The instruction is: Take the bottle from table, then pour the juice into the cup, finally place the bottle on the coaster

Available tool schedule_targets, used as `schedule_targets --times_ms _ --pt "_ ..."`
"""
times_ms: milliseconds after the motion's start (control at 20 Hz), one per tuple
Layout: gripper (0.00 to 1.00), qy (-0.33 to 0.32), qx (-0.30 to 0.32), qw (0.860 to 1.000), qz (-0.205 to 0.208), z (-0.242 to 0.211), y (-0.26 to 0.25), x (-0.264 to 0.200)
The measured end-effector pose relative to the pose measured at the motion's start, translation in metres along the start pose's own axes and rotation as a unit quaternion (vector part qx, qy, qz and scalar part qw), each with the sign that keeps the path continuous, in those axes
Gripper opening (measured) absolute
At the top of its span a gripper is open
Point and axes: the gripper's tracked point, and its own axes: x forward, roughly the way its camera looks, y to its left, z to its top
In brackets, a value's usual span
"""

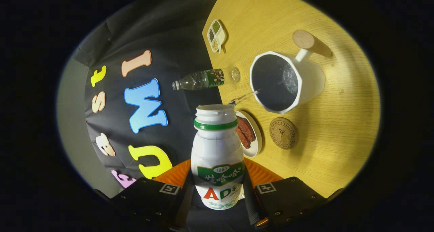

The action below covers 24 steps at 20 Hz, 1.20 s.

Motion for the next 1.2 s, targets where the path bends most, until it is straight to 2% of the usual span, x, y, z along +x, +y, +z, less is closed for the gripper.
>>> schedule_targets --times_ms 1200 --pt "0.67 -0.017 0.047 0.999 0.006 0.0077 0.0008 -0.0040"
